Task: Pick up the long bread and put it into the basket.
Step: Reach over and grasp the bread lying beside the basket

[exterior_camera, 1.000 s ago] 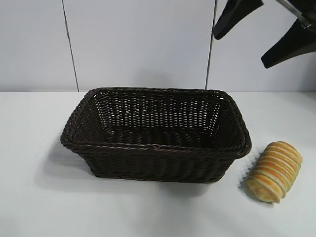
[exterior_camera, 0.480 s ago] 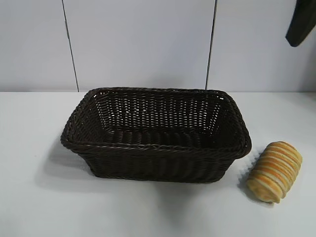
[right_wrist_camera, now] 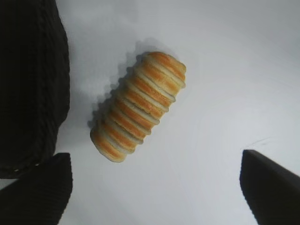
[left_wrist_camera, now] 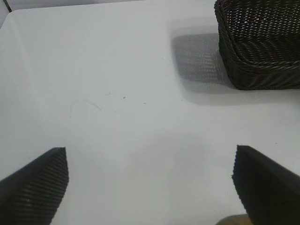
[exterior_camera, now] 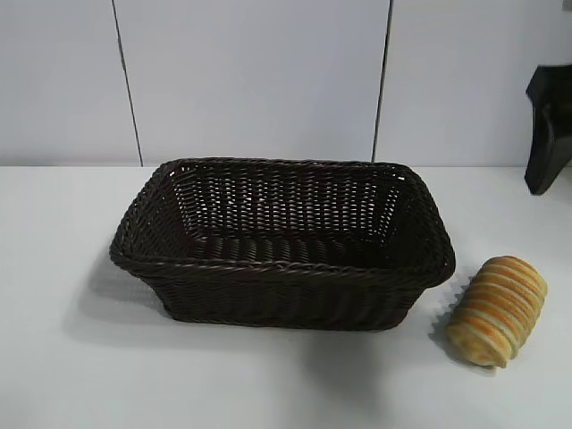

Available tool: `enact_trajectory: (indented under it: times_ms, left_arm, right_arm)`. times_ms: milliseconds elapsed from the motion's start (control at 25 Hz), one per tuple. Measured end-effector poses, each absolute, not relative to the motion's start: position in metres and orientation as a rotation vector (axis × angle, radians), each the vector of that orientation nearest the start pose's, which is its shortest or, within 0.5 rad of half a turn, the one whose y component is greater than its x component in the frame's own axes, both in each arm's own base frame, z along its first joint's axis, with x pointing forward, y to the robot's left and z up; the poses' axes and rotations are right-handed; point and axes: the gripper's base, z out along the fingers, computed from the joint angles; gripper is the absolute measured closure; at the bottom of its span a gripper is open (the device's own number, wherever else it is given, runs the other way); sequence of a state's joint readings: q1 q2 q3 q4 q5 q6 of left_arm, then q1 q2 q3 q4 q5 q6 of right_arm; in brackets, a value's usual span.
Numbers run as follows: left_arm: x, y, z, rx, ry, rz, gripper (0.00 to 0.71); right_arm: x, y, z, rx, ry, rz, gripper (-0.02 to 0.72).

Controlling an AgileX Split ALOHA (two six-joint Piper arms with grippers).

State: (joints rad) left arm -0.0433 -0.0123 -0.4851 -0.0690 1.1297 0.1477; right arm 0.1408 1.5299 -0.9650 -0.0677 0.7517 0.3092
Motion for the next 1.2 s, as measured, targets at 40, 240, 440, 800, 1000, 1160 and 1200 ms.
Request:
enact_trajectory:
  times_ms: [40, 240, 440, 800, 1000, 1160, 1200]
  left_arm:
    - [-0.008, -0.005, 0.268, 0.208, 2.104, -0.021, 0.023]
    - [-0.008, -0.005, 0.268, 0.208, 2.104, -0.021, 0.023]
    - [-0.008, -0.005, 0.268, 0.208, 2.104, -0.021, 0.023]
    - [-0.008, -0.005, 0.268, 0.208, 2.104, -0.021, 0.023]
    - [-0.008, -0.005, 0.268, 0.208, 2.104, -0.021, 0.023]
    - [-0.008, -0.005, 0.268, 0.208, 2.104, -0.021, 0.023]
    - [-0.008, -0.005, 0.268, 0.208, 2.104, -0.021, 0.023]
  right_arm:
    - [0.292, 0.037, 0.218, 0.189, 2.801, 0.033, 0.008]
    - [0.305, 0.039, 0.183, 0.206, 2.863, 0.021, 0.008]
    - [0.315, 0.041, 0.157, 0.219, 2.884, 0.021, 0.008]
    - [0.323, 0.043, 0.133, 0.327, 2.896, 0.044, 0.399]
    - [0.322, 0.042, 0.136, 0.328, 2.897, 0.033, 0.598]
    - [0.320, 0.040, 0.157, 0.295, 2.877, 0.002, 0.598]
    - [0.322, 0.040, 0.167, 0.287, 2.859, -0.001, 0.598]
